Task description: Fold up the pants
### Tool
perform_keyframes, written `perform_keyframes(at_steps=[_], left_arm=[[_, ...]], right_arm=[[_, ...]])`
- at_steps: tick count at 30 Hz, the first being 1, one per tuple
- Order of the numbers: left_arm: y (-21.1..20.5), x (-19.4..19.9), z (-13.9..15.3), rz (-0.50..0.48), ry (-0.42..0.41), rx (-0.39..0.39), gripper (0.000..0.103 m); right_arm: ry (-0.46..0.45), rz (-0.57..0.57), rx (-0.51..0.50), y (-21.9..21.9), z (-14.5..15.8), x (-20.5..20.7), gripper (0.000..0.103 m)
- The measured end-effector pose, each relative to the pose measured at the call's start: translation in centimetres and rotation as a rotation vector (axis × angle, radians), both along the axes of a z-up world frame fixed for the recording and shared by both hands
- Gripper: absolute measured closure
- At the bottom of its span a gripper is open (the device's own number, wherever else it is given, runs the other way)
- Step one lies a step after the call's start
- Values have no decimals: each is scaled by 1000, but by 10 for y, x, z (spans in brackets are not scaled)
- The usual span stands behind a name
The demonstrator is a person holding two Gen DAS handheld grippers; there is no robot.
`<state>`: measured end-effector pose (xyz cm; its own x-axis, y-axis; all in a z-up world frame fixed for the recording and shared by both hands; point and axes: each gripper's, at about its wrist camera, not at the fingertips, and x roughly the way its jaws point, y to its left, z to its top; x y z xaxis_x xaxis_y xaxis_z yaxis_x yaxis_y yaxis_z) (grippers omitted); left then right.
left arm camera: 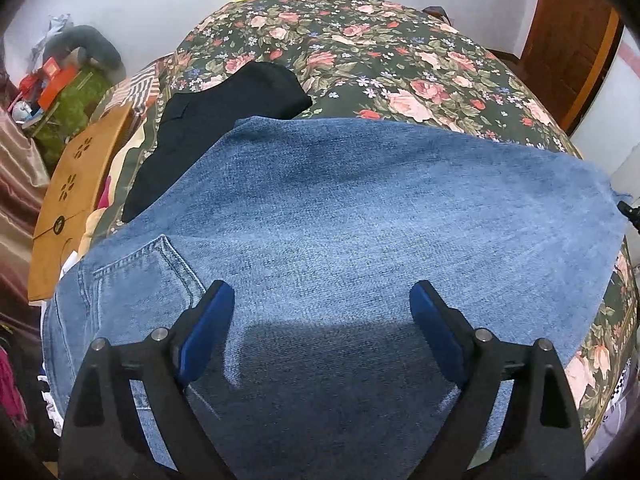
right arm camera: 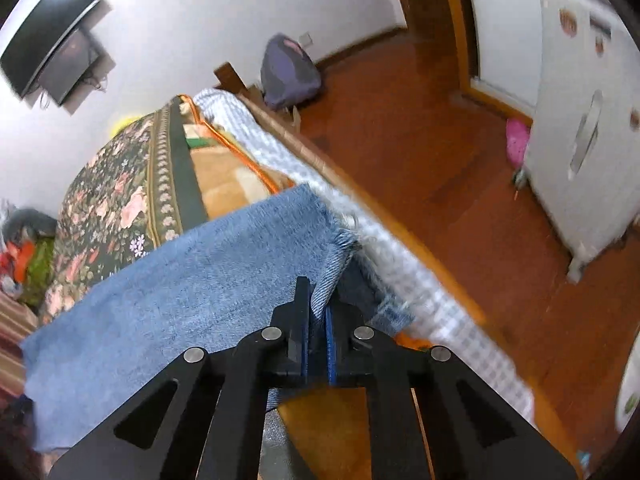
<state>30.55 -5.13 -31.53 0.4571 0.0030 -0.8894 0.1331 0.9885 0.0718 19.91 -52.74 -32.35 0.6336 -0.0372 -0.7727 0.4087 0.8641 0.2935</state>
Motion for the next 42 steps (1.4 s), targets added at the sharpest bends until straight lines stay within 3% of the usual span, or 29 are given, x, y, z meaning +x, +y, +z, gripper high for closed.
perform_keyframes(at_steps=[4,7,10,12,15,18,21,25,31,37,42], left_arm=[[0,0,0,-1,-1,1,12],[-1,1,1,1,12,6,12],[-4,1,7,-7,24,-10,12],[-9,-1,14,-15,5,-35,12],[-24,-1,20,-46,-10,-68,12],[-43,-3,14,-79,2,-67,12],[-55,-10,0,-109,43,-66,12],[-64,-25,-2,-162,12,9,12],[-61,-30,4,-171,27,26,12],[-76,-15,17,-159,20,-64,12],[-108,-1,11,-186,55,-107,12]], right_arm=[[47,12,-30,-4,-8,4,99],[132,27,-23,-7,-21,12,97],[168,-1,-69,-6,-5,6,81],[138,18,-66,-1,11,-1,74],[71,119,-68,26,36,-9,67],[53,247,-93,65,42,-4,64],[42,345,-115,97,32,-7,63],[104,388,-173,114,3,-13,63],[125,261,-94,75,0,-40,55],[86,120,29,35,11,-66,55],[33,43,113,29,12,-60,51]])
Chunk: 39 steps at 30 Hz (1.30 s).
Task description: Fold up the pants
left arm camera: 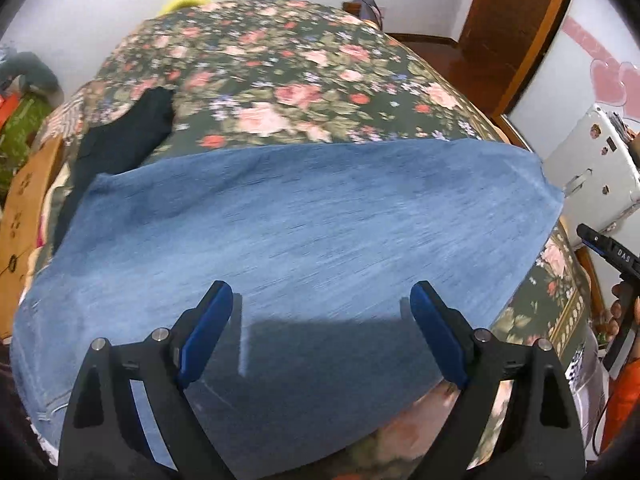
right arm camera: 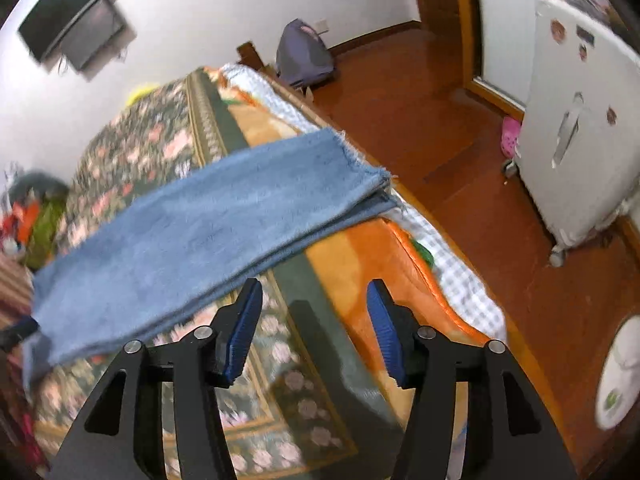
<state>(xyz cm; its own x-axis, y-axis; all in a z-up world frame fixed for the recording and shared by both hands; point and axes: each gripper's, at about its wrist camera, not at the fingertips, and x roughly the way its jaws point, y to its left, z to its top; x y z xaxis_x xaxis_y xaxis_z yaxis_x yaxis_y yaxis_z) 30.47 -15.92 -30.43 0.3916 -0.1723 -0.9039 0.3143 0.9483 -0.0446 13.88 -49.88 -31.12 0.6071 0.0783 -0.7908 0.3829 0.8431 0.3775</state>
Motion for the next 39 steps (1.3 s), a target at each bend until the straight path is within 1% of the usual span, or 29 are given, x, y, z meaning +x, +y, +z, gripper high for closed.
perform_keyframes(at_steps=[4,7,8,12,17,19,20,21,22,24,25,28,30,32,35,39], left_arm=[[-19,6,-16,-18,31,13,12],[-28,4,-20,-37,5,48,12],[-29,4,-21,-42,2,52,12],[-33,3,-25,-57,-14,75,11],[-35,4,-27,-60,-28,76,9],[-36,4,-27,-61,-31,78,9],[-35,4,-28,-61,-32,78,9],[-36,4,-28,-61,-31,77,9],[-36,4,-28,-60,-31,77,9],[-36,4,-28,-61,-31,79,9],[-36,4,-27,-62,-30,79,9],[-35,4,-27,-57,-26,74,9],[-32,4,-23,-49,-23,59,9],[-26,2,-16,-35,-31,35,9],[-15,-3,2,-13,-66,12,9],[9,-11,38,23,-137,-35,9]], right_arm=[[-3,21,58,8,-10,15,51],[9,8,98,7,-25,28,50],[4,2,104,5,-27,30,48],[-18,-7,103,0,-26,38,47],[-32,-7,98,-5,-27,48,48],[-37,-17,77,-7,-27,50,54],[-39,-25,61,-8,-26,51,62],[-43,-35,49,-9,-25,52,73],[-49,-42,49,-10,-24,52,78],[-81,-54,74,-15,-20,51,90],[-92,-54,75,-16,-18,51,92],[-130,-40,33,-9,0,48,94],[-171,-21,2,-4,19,45,95],[-209,-8,2,-2,34,42,96],[-272,25,-9,9,62,38,97],[-355,95,-44,36,102,37,97]])
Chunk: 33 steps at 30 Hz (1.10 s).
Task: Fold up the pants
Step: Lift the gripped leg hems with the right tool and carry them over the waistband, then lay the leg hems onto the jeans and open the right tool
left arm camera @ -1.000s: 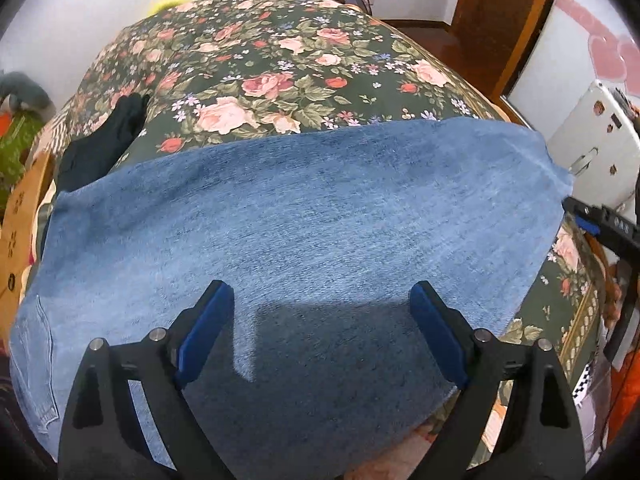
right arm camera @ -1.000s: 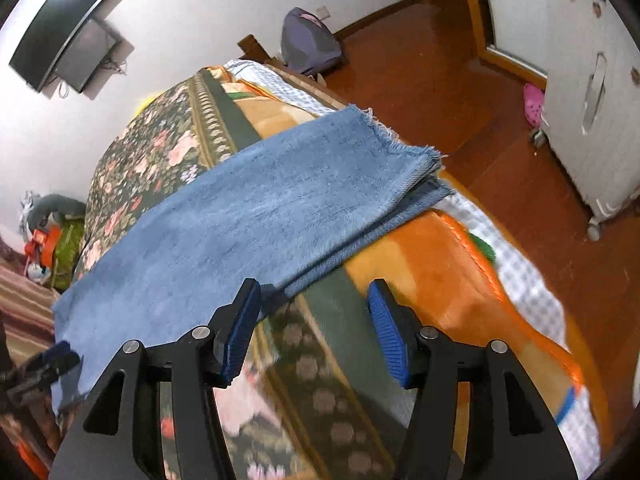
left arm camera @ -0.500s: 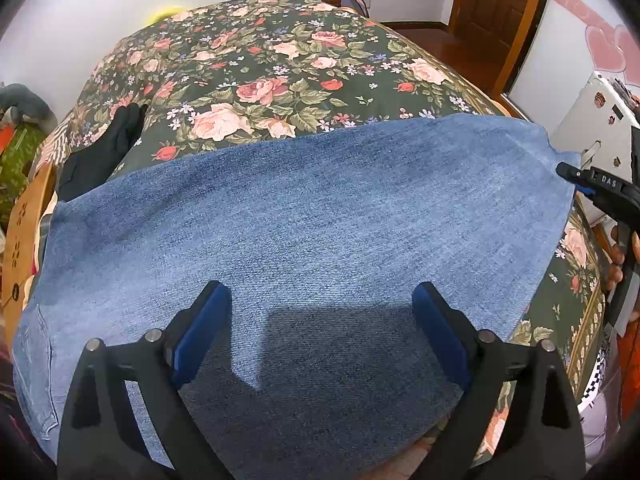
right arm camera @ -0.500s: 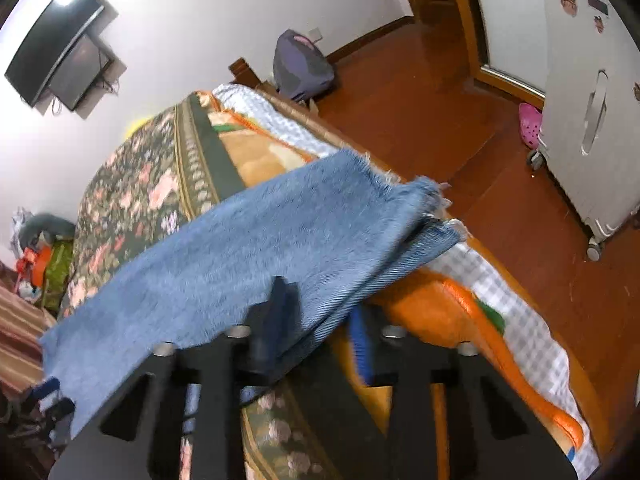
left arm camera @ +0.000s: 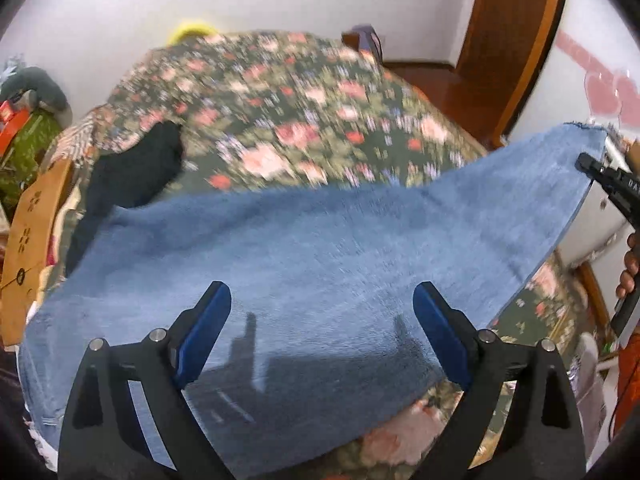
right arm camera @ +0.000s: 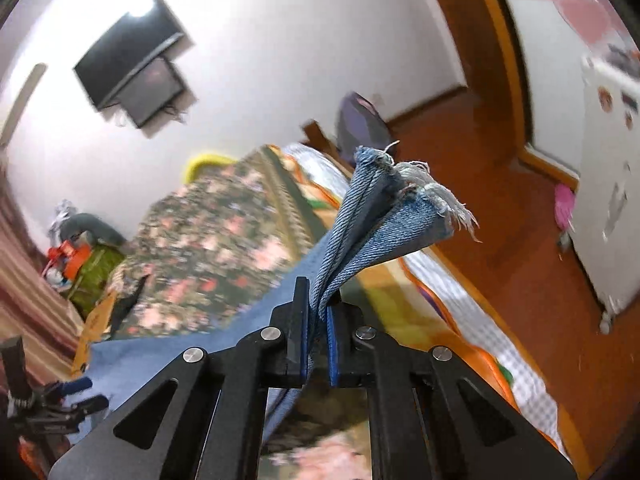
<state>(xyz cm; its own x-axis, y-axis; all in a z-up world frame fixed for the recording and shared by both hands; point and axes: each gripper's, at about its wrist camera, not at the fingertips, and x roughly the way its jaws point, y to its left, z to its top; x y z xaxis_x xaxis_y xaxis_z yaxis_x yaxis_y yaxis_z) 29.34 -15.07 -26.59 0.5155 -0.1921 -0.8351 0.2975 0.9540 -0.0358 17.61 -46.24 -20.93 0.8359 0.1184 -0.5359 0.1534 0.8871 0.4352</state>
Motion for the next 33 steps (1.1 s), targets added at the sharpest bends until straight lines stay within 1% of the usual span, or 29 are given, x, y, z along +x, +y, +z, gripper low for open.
perform_keyframes(at_steps=[3,5,8,11,14,17,19,21,24,27,30,31,33], left_arm=[[21,-7,27,33,-58,-31,9],[38,-13,45,57,-105,-42,9],[64,-23,64,88,-152,-59,9],[90,-32,76,117,-182,-82,9],[115,-40,82,151,-197,-93,9],[135,-47,81,187,-202,-93,9],[147,-51,78,207,-204,-84,9],[157,-55,72,225,-197,-84,9],[169,-56,62,247,-161,-96,9],[176,-56,52,263,-133,-103,9],[177,-55,45,264,-117,-108,9],[176,-54,42,259,-109,-115,9],[172,-48,38,253,-95,-121,9]], right_arm=[[-55,56,-21,24,25,4,97],[-81,95,-33,42,36,6,97],[-107,167,-50,74,51,12,97],[-118,235,-76,105,55,18,97],[-110,316,-97,139,52,28,97],[-82,405,-129,174,40,38,97],[-50,465,-141,195,27,43,97],[-1,542,-151,223,5,50,97],[72,646,-181,259,-22,53,97],[153,760,-261,287,-51,48,96],[211,814,-345,295,-66,40,91],[230,823,-349,294,-68,40,90],[258,850,-306,289,-65,41,80]])
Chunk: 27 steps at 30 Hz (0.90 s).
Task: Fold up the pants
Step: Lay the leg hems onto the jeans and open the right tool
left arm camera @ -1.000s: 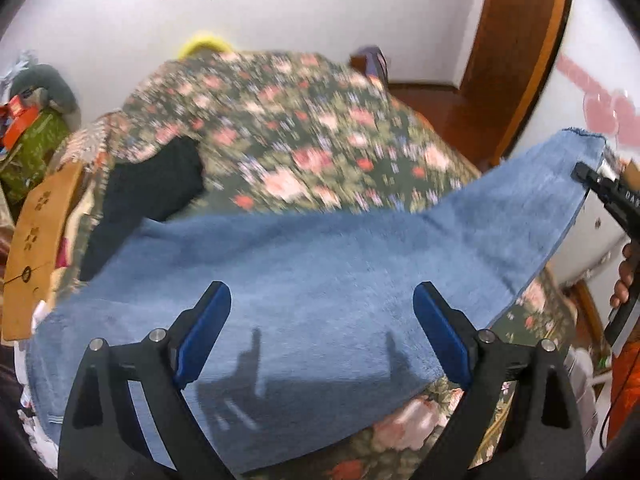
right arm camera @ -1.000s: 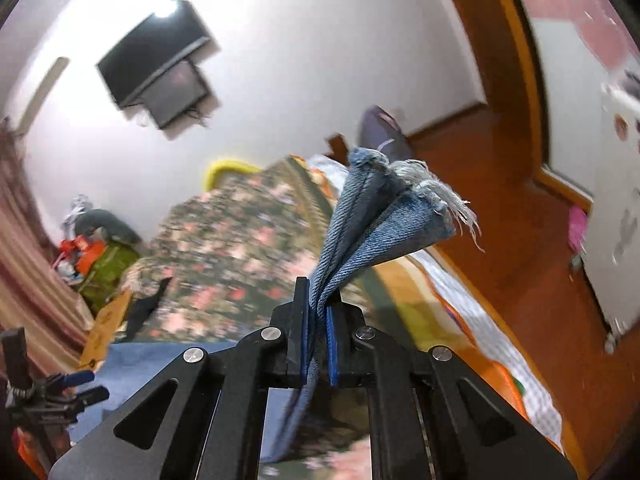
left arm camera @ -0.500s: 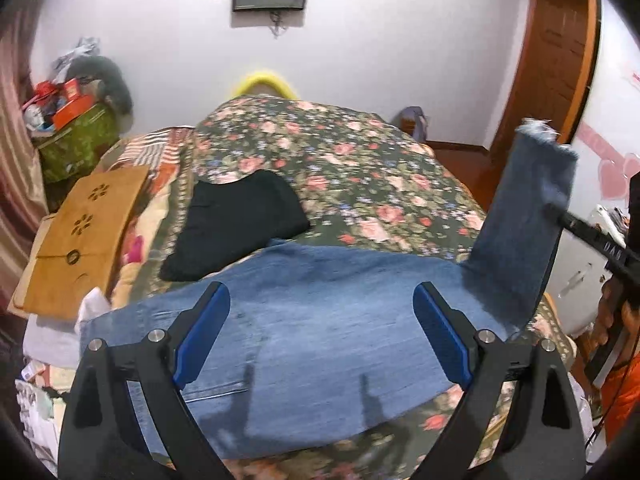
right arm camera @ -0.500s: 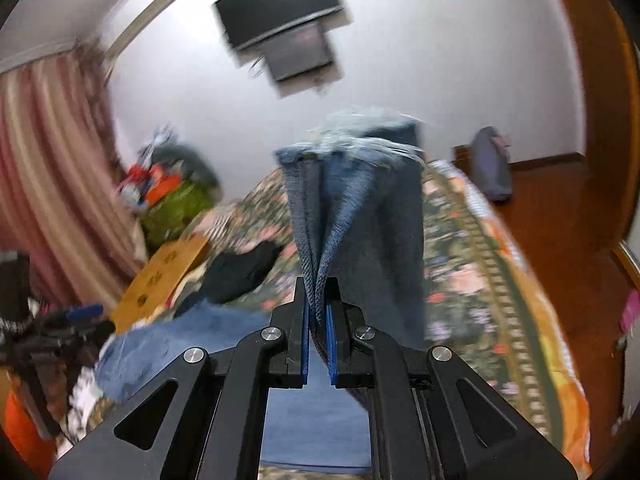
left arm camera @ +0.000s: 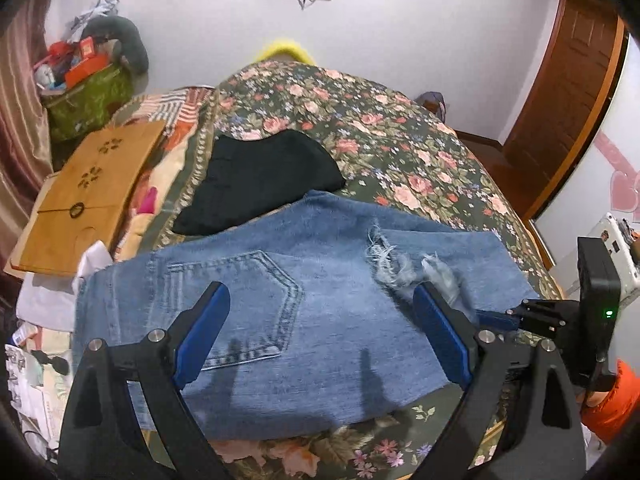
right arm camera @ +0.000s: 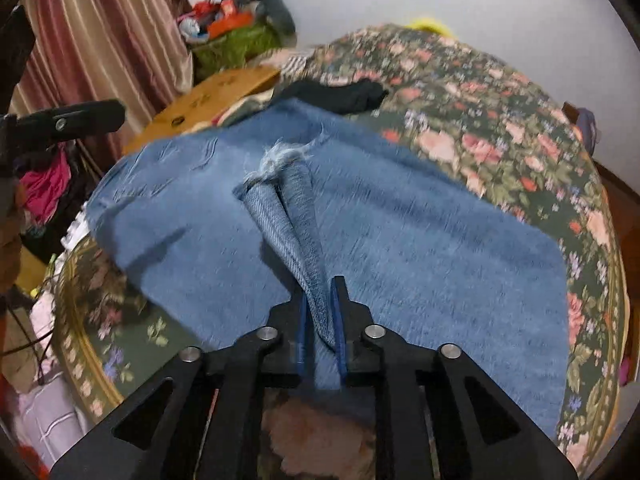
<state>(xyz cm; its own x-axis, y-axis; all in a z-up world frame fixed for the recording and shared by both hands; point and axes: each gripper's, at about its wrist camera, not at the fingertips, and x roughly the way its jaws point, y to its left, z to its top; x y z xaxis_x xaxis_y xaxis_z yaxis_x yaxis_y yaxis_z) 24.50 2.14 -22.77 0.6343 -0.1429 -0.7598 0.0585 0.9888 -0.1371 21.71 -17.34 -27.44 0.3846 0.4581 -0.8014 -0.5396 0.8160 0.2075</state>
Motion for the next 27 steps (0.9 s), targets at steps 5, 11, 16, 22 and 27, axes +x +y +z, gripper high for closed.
perform_keyframes(at_steps=[5,11,16,22,27], left_arm=[[-22,12,-2,-38,7,11,9],[-66,31,-1,-168,11,12,29],[-104,57,-22,-252,74,30,45],[-129,81,-73,-270,206,80,52],[-131,69,-84,-291,173,124,51]], right_arm=[[-21,12,60,-6,22,-12,59],[-127,-91,82,-44,47,-3,55],[-145,-202,47,-75,41,23,55],[15,-273,17,-100,-17,44,55],[108,-283,102,-119,-51,32,56]])
